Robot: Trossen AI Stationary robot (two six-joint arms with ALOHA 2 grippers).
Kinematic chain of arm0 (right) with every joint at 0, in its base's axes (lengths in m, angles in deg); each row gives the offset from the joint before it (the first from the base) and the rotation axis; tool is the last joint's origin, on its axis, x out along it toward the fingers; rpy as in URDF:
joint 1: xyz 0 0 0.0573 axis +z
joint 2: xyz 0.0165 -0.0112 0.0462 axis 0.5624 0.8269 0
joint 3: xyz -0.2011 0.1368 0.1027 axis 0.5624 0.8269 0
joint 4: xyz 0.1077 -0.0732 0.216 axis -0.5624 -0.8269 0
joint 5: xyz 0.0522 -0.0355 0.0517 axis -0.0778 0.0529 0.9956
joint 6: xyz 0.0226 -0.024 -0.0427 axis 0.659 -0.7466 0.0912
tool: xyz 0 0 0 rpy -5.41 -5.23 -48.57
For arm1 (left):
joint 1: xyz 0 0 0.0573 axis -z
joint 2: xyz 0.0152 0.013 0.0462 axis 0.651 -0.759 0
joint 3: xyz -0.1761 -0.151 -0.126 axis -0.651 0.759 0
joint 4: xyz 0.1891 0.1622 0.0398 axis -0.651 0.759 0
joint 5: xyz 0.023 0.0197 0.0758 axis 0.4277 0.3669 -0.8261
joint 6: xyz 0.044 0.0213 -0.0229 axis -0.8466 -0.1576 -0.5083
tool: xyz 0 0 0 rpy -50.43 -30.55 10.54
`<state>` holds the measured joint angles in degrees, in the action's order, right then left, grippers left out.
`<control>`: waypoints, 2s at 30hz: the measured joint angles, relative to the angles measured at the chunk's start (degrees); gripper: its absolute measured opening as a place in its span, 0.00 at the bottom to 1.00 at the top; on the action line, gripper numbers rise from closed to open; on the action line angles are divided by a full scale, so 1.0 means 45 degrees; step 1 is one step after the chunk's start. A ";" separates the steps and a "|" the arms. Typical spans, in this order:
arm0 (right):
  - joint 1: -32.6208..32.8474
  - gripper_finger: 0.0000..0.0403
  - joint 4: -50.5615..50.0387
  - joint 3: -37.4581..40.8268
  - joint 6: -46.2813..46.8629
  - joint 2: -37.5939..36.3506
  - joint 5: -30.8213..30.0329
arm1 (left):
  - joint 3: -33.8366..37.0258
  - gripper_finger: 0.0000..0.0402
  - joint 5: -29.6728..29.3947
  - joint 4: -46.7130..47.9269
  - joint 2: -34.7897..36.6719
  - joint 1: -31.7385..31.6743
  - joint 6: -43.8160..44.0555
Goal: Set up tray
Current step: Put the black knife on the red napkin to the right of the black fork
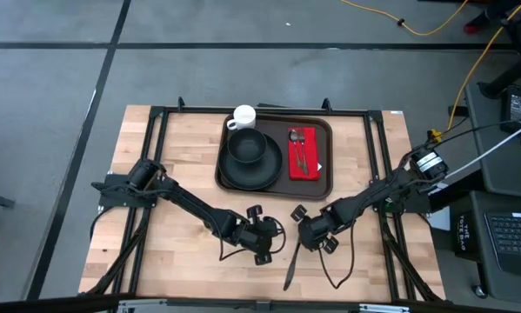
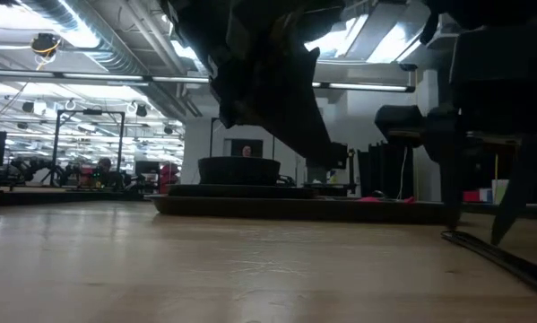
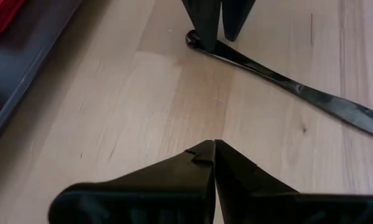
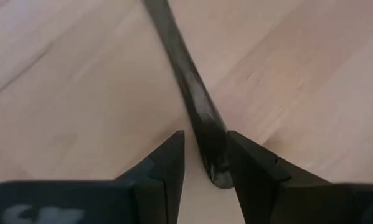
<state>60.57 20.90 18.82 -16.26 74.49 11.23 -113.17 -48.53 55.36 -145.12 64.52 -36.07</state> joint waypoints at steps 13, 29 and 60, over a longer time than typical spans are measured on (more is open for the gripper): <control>-0.0209 0.31 0.0347 -0.0005 -0.0047 0.0110 0.0030 | 0.0000 0.01 0.0027 -0.0288 0.0000 0.0000 -0.0004; -0.0209 0.31 0.0319 -0.0505 -0.1363 0.0076 -0.0742 | 0.0000 0.01 0.0025 -0.0253 0.0000 0.0000 -0.0340; -0.0248 0.31 0.2203 0.0109 -0.2647 0.0717 0.1121 | 0.0000 0.01 0.0323 -0.0170 -0.0005 0.0000 -0.0345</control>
<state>59.46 30.81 19.31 -28.18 77.72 16.27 -113.17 -47.08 54.60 -145.14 64.52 -37.63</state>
